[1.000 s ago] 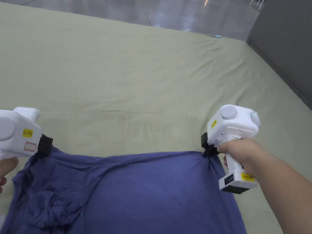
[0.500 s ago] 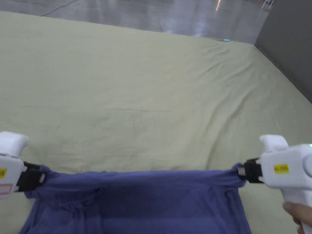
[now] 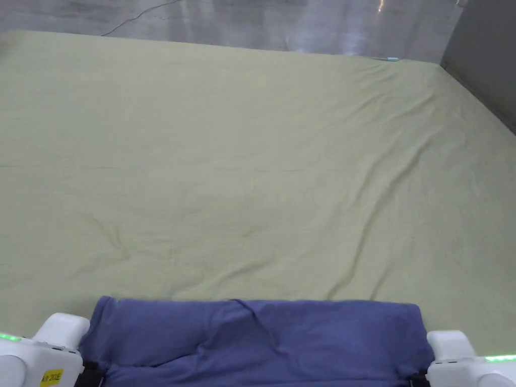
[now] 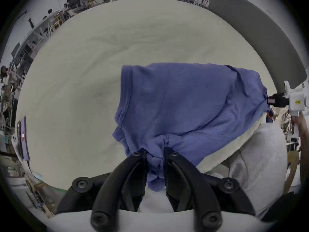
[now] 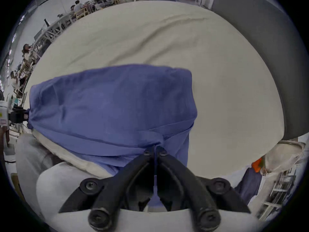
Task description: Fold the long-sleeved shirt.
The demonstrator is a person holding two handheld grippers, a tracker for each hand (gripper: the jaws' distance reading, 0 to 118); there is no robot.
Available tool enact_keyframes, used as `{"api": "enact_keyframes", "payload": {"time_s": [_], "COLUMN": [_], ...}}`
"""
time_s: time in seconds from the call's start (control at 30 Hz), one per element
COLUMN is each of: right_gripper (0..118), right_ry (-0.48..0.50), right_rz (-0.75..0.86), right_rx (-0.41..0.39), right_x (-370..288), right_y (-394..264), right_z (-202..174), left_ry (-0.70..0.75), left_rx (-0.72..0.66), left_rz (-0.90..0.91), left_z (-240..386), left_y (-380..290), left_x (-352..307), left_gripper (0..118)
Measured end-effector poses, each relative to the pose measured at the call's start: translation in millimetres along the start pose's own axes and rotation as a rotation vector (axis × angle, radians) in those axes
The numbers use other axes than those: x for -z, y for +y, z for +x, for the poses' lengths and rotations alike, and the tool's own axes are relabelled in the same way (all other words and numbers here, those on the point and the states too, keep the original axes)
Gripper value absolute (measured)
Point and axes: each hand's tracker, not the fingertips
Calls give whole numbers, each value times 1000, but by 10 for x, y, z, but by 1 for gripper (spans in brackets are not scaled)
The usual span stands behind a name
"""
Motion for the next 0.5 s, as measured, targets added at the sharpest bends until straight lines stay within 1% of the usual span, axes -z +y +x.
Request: {"api": "enact_keyframes", "payload": {"time_s": [0.1, 0.13, 0.17, 0.2, 0.23, 0.27, 0.3, 0.33, 0.37, 0.43, 0.5], "right_gripper": [1, 5, 11, 22, 60, 90, 103, 104, 104, 104, 104], "right_ry": [-10, -10, -5, -6, 13, 31, 36, 17, 27, 79, 118], "right_rz": [5, -1, -7, -18, -30, -22, -3, 52, 116, 180, 188], "right_rx": [-9, -10, -7, -3, 18, 18, 23, 27, 30, 41, 78], "right_x": [20, 30, 22, -8, -138, -278, -427, -617, -812, -1038, -1147], "right_y": [19, 35, 67, 100, 104, 120, 115, 113, 95, 88, 95], "right_z": [-52, -46, -15, 19, 33, 60, 59, 48, 28, 4, -103], "left_ry": [7, 10, 13, 29, 43, 56, 35, 11, -10, -34, -15], "left_rx": [-15, -21, -35, -57, -75, -85, -78, -83, -101, -117, -152], "left_rz": [5, 9, 17, 22, 34, 55, 87, 146, 227, 250, 235], "left_z": [31, 64, 71, 78, 95, 35, 33, 31, 28, 113, 147], "left_y": [14, 19, 26, 28, 31, -18, -44, -81, -132, -179, -260], "left_x": [17, -19, -31, -96, -195, -273, -420, -599, -787, -925, -854], "left_gripper": [13, 14, 21, 48, 95, 116, 118, 118, 118, 118, 118]}}
